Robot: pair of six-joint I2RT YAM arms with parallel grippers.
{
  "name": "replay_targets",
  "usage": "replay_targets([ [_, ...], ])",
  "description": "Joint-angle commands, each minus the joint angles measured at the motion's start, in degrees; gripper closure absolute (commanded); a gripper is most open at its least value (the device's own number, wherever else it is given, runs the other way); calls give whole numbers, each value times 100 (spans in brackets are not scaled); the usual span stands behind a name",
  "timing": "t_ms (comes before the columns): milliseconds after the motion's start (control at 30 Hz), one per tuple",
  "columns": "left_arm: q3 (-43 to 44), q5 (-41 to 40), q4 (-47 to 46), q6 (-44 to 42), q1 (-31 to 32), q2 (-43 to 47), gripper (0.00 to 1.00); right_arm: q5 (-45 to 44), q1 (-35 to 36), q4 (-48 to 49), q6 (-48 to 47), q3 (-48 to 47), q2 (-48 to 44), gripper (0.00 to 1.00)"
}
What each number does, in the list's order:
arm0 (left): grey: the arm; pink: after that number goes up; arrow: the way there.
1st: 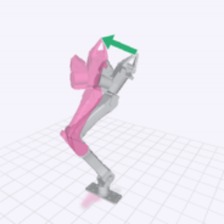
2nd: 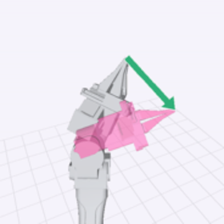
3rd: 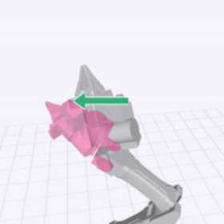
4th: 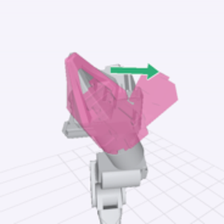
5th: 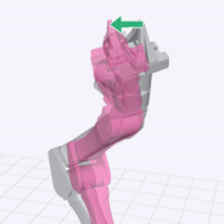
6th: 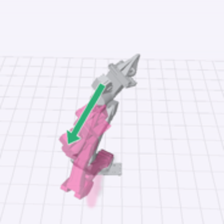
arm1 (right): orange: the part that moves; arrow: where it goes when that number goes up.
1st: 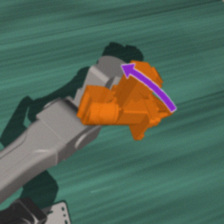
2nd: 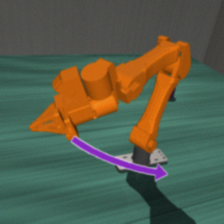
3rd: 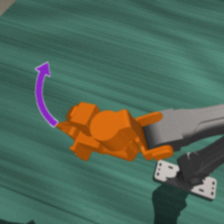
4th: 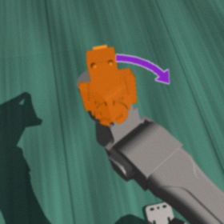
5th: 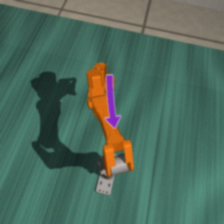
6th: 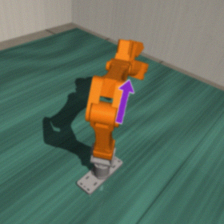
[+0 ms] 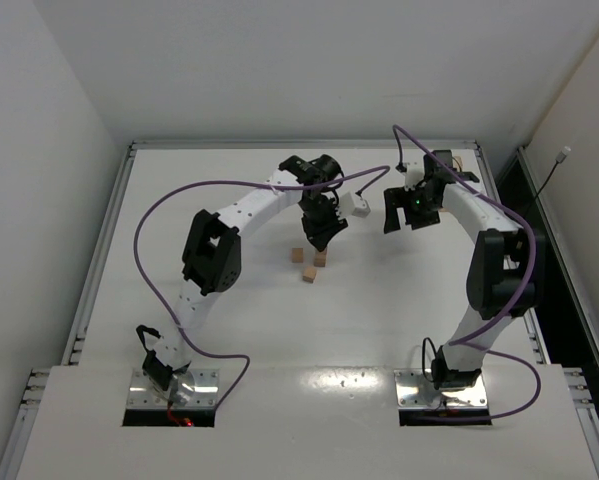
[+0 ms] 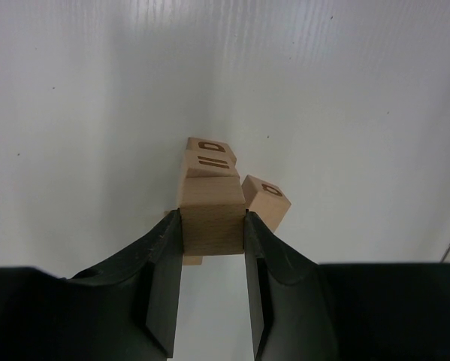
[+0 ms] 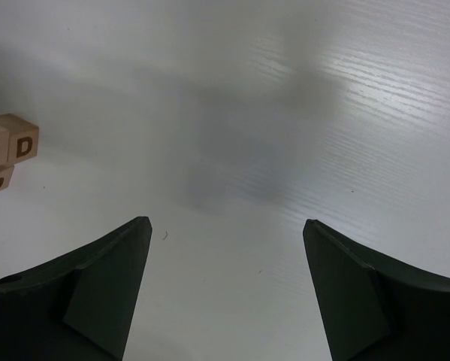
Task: Build the wood block tower
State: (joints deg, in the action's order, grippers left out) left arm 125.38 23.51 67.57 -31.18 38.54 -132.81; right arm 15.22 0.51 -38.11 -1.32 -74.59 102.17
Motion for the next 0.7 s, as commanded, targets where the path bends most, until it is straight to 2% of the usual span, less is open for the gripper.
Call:
replay_targets([
  [0, 30, 57, -25, 33, 57, -25, 87, 104, 28, 67, -52, -179, 5, 20],
  [133, 30, 57, -25, 33, 57, -25, 70, 104, 28, 67, -52, -179, 5, 20],
  [300, 30, 57, -25, 94, 57, -25, 58, 104, 28, 67, -52, -179, 5, 20],
  [400, 30, 5, -25, 94, 57, -25, 55, 104, 28, 67, -52, -179, 5, 20],
  [433, 30, 5, -25, 94, 57, -25, 48, 104, 28, 67, -52, -179, 5, 20],
  [667, 30, 5, -77, 147, 57, 246, 46, 104, 28, 67, -52, -126, 5, 20],
])
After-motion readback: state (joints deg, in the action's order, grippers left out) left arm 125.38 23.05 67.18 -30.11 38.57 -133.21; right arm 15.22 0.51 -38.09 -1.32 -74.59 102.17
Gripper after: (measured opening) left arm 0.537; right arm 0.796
